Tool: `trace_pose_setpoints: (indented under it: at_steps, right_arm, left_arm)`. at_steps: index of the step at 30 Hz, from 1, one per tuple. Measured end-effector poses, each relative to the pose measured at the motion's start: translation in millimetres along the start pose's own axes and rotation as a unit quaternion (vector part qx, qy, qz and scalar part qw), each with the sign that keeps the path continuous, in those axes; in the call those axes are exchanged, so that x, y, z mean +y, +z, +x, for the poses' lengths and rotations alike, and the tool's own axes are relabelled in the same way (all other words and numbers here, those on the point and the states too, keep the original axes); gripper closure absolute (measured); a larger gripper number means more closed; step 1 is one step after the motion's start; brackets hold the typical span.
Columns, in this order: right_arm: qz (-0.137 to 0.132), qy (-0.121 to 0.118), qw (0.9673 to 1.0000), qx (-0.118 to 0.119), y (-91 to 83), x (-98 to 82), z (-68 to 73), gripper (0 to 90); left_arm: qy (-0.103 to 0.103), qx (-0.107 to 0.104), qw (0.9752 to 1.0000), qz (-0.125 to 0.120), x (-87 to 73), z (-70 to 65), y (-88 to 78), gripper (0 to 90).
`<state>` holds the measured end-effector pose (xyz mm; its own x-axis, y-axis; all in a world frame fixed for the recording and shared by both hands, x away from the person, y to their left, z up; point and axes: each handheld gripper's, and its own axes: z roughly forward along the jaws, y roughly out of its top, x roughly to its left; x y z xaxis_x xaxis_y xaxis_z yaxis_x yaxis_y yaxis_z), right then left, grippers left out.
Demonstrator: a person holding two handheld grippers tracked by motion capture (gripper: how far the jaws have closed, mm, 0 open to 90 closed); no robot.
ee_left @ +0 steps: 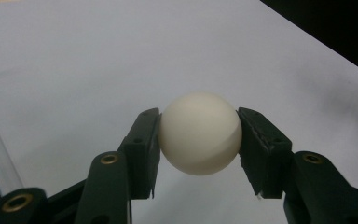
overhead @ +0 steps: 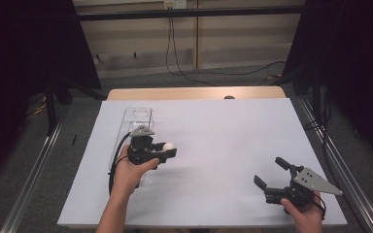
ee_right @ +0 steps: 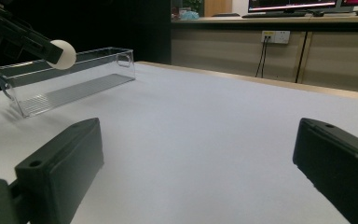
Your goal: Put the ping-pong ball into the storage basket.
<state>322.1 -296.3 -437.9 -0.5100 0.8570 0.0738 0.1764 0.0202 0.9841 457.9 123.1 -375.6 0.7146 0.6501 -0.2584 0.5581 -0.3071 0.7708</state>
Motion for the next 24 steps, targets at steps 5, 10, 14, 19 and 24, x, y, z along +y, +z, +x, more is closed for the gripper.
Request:
trace_pose_setpoints:
  at_steps: [5,10,14,19,24]
  right_arm:
    - [-0.002,0.0,1.0,0.0,0.5,-0.2,-0.2,1.2]
    - [-0.001,0.0,1.0,-0.001,0.2,0.0,-0.5,1.3]
    - [-0.003,0.001,1.0,-0.001,0.9,0.0,0.3,1.3]
    - [-0.002,0.002,1.0,-0.003,0.1,-0.1,-0.2,1.2]
    - [-0.001,-0.001,1.0,-0.001,0.0,0.1,-0.2,1.3]
  left_arm:
    - [-0.005,-0.001,1.0,-0.005,-0.1,1.1,-1.7,51.0]
    - [-0.004,0.005,1.0,-0.001,-0.4,2.9,-2.9,51.1]
    - [-0.003,0.006,1.0,0.0,-0.3,3.0,-3.1,51.1]
    - [-0.004,0.005,1.0,-0.004,0.0,4.5,-5.5,51.1]
    - [-0.006,0.009,0.9999,-0.004,0.1,6.2,-8.3,51.1]
